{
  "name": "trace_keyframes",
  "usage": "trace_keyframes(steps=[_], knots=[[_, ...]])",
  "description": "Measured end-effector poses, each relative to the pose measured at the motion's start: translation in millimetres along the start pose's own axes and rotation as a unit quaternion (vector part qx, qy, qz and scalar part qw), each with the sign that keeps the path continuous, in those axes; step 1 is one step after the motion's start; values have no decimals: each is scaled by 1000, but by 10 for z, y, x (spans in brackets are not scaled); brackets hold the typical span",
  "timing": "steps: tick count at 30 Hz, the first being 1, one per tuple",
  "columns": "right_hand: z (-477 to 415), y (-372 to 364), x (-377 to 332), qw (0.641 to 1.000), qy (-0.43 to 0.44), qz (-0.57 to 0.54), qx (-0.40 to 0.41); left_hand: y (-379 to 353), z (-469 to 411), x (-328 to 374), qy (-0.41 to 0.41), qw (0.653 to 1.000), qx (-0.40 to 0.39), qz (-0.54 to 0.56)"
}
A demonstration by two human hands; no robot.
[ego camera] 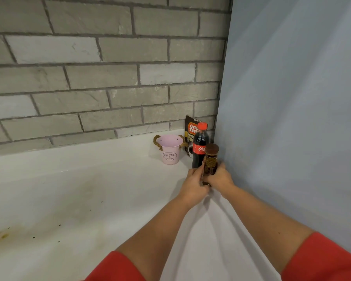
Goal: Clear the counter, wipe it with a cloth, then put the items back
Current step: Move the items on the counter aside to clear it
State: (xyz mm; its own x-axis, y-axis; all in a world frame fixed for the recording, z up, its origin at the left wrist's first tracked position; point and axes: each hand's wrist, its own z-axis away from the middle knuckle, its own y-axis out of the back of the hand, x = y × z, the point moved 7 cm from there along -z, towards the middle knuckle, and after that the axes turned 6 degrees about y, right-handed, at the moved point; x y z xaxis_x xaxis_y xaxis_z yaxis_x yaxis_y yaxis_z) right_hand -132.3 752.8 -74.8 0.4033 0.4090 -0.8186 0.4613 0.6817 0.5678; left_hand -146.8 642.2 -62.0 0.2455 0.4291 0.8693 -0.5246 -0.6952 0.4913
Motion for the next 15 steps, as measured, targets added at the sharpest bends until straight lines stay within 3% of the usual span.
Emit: trace_keyframes(steps=[5,15], knots=[[181,-99,48,991,-84,71,-77,145,109,-95,29,999,28,-24],[637,-703,-491,971,-59,148,-176,855,539,-372,52,993,91,-45]])
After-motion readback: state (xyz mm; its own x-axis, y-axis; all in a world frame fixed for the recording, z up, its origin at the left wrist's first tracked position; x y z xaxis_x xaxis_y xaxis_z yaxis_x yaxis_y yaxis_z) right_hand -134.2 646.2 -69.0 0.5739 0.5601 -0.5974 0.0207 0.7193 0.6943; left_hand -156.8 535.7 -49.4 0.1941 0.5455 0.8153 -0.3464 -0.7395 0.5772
